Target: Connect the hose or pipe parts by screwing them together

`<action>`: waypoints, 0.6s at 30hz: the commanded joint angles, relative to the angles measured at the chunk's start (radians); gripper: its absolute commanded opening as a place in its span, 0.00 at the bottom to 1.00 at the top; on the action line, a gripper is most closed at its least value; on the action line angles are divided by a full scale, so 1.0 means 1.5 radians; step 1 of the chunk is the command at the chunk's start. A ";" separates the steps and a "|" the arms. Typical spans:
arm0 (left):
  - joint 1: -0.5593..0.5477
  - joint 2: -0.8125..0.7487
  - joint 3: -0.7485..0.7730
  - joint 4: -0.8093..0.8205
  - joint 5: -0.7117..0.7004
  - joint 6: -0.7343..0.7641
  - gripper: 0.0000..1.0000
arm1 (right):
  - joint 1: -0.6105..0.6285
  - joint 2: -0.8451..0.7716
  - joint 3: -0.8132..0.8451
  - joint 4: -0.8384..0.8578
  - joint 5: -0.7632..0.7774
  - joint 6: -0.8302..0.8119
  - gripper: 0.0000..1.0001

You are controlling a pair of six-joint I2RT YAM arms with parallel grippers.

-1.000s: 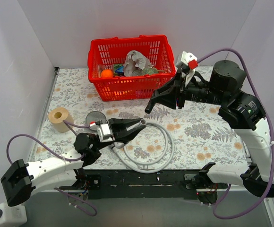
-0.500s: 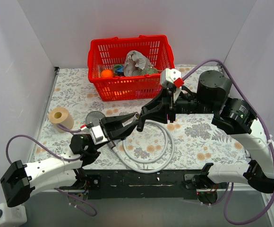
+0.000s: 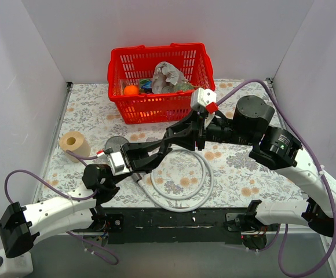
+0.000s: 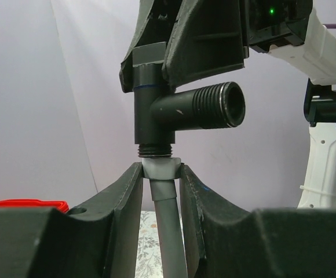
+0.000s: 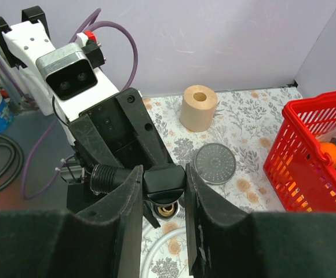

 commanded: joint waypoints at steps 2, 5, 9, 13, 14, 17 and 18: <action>0.001 -0.026 0.037 -0.004 0.010 -0.007 0.00 | 0.005 -0.028 -0.013 0.107 0.031 -0.001 0.01; 0.001 -0.028 0.039 -0.007 0.009 -0.008 0.00 | 0.005 -0.034 -0.015 0.105 0.041 -0.002 0.01; 0.001 -0.027 0.044 -0.008 0.010 -0.011 0.00 | 0.005 -0.042 -0.025 0.102 0.051 0.001 0.01; 0.001 -0.024 0.045 -0.005 0.011 -0.011 0.00 | 0.005 -0.052 -0.036 0.108 0.053 0.008 0.01; 0.001 -0.023 0.046 -0.006 0.011 -0.011 0.00 | 0.005 -0.052 -0.038 0.108 0.054 0.009 0.01; 0.001 -0.022 0.048 -0.007 0.011 -0.011 0.00 | 0.005 -0.054 -0.048 0.110 0.052 0.014 0.01; 0.001 -0.022 0.050 -0.008 0.009 -0.010 0.00 | 0.005 -0.055 -0.050 0.113 0.050 0.019 0.01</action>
